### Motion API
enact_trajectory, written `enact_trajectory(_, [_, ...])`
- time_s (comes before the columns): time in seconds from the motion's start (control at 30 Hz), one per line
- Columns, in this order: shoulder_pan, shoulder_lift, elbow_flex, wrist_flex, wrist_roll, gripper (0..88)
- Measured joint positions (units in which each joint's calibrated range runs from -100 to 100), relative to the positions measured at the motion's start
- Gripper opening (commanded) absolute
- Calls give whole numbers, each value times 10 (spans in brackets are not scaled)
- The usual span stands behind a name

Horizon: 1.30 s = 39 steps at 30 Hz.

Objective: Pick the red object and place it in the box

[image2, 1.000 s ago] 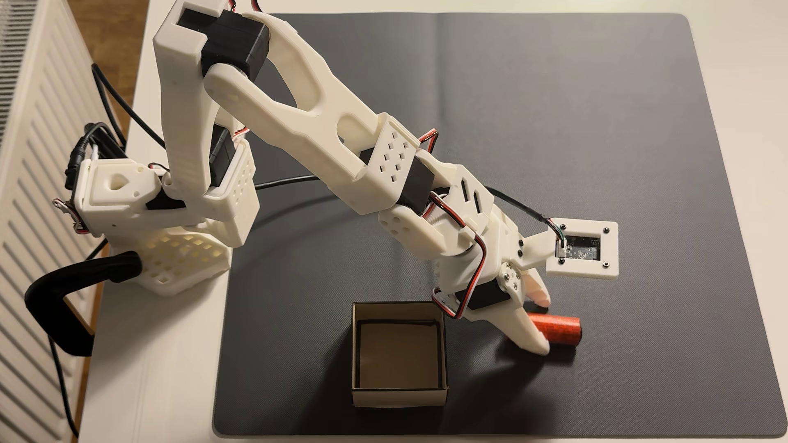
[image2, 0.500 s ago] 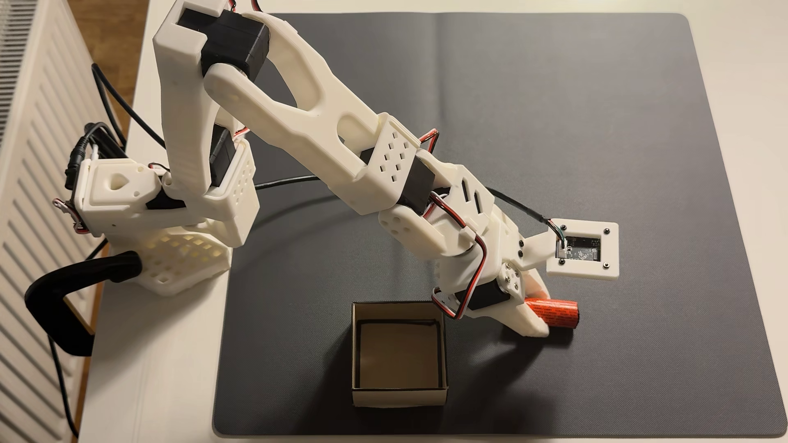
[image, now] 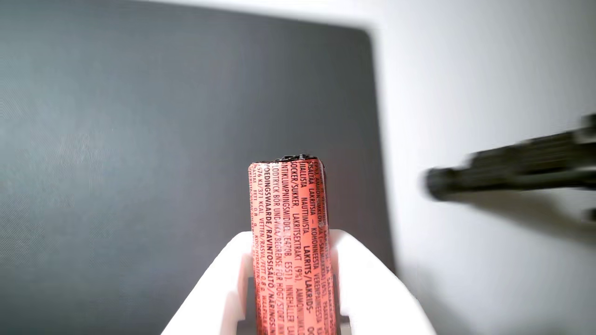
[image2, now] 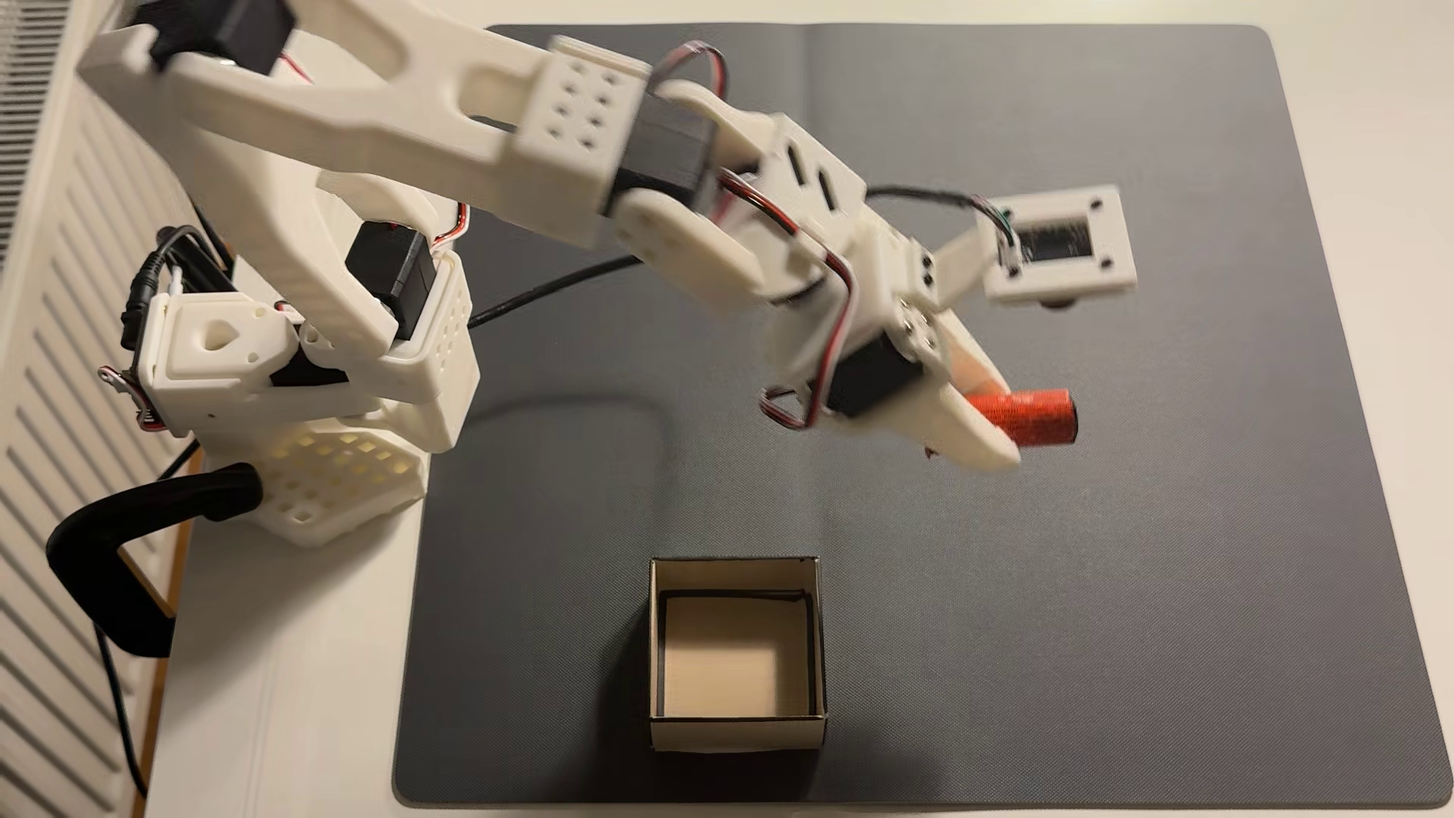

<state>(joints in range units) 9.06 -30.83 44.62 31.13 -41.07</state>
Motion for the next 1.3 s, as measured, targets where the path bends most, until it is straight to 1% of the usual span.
enact_trajectory(0.1, [25, -70, 47, 9, 19, 12])
enact_trajectory(0.27, [92, -184, 147, 14, 46, 12])
enact_trajectory(0.47, [147, -282, 276, 14, 51, 12])
enact_trajectory(0.73, [157, -363, 384, 14, 50, 13])
enact_trajectory(0.8, [156, -381, 399, 14, 44, 29])
enact_trajectory(0.9, [154, -409, 409, 14, 39, 76])
enact_trajectory(0.97, [154, -423, 412, 14, 38, 92])
enact_trajectory(1.3, [154, -436, 412, 14, 38, 96])
